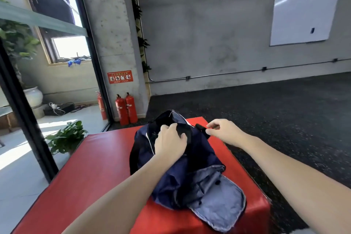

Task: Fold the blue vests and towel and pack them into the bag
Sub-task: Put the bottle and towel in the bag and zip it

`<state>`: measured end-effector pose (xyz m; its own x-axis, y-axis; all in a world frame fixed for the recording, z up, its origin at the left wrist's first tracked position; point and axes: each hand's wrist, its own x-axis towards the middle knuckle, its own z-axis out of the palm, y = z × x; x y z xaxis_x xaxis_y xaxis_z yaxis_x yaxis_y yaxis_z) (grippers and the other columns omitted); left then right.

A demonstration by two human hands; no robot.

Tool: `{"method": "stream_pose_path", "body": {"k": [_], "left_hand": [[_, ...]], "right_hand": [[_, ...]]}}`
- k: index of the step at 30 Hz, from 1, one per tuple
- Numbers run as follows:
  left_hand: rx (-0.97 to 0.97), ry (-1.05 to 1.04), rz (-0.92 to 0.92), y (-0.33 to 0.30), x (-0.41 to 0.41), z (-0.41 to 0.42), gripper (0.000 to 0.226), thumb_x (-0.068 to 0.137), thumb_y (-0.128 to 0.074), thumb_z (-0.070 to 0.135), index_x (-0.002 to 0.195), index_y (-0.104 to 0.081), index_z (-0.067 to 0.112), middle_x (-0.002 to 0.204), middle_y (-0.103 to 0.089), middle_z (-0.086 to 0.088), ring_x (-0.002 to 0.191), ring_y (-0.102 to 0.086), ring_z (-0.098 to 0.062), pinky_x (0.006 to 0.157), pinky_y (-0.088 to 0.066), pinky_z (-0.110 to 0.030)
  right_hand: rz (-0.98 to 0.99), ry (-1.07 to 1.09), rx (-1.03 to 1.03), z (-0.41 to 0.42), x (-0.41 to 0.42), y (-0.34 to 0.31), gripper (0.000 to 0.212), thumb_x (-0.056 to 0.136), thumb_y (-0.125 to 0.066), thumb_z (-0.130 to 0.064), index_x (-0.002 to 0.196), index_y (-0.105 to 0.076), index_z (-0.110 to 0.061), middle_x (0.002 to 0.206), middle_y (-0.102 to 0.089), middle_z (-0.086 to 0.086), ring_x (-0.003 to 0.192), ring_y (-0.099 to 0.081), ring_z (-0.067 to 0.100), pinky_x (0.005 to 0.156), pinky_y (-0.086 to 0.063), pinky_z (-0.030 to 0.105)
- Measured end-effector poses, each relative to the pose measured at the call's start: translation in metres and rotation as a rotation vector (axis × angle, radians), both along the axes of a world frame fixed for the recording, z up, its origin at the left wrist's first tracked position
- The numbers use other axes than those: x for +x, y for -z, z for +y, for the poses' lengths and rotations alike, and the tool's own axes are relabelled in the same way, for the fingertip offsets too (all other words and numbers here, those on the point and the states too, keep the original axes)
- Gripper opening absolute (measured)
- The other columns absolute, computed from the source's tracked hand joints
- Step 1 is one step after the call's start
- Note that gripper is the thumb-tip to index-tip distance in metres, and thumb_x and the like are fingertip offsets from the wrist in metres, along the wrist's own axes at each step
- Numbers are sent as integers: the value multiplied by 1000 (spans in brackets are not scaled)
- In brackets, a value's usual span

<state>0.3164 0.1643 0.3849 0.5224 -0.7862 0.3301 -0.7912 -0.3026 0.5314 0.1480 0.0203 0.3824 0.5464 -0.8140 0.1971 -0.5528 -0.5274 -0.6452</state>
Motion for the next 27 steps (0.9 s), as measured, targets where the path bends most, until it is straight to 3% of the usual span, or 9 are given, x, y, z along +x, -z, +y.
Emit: {"method": "stream_pose_path", "body": {"k": [2,9,16,20,24,27], "left_hand": [[31,96,1,7,-43,2,40,93,-54,35,130,-54,19,126,-48,-8,114,-56,-35,95,-48,-44],[101,468,-16,58,-191,-8,62,95,-57,40,150,-38,18,148,-39,-7,135,-45,-26,108,-40,-40],[269,684,-51,123,-316,-37,65,94,-58,45,150,-38,19,146,-44,-6,136,-44,-24,112,-35,-36],[455,743,-41,181,-365,-49,69,92,-60,48,150,-36,20,144,-49,-7,133,-46,-27,110,-40,-40],[639,761,2,235,-399,-60,72,92,-62,45,153,-32,22,142,-51,-6,121,-56,-28,99,-49,-47],[715,762,-3,276,-414,-71,72,92,-63,44,153,-32,22,146,-48,-6,125,-55,-28,102,-48,-46]], "right_hand": [[8,44,21,16,-46,15,23,89,-72,-35,107,-73,-21,107,-70,-6,99,-62,11,81,-41,24],[12,258,172,61,-216,95,17,92,-70,-37,104,-72,-25,99,-71,-10,94,-66,9,75,-45,21],[53,482,320,70,-366,204,22,90,-72,-41,106,-73,-26,104,-72,-11,100,-66,9,94,-49,28],[90,580,454,75,-421,275,31,87,-74,-40,112,-71,-22,108,-72,-4,102,-66,14,93,-51,30],[139,640,557,79,-447,341,49,85,-74,-35,127,-62,-13,124,-66,5,108,-60,20,86,-46,29],[245,673,611,73,-453,386,67,84,-74,-41,141,-49,-15,137,-52,9,123,-51,28,99,-46,38]]}}
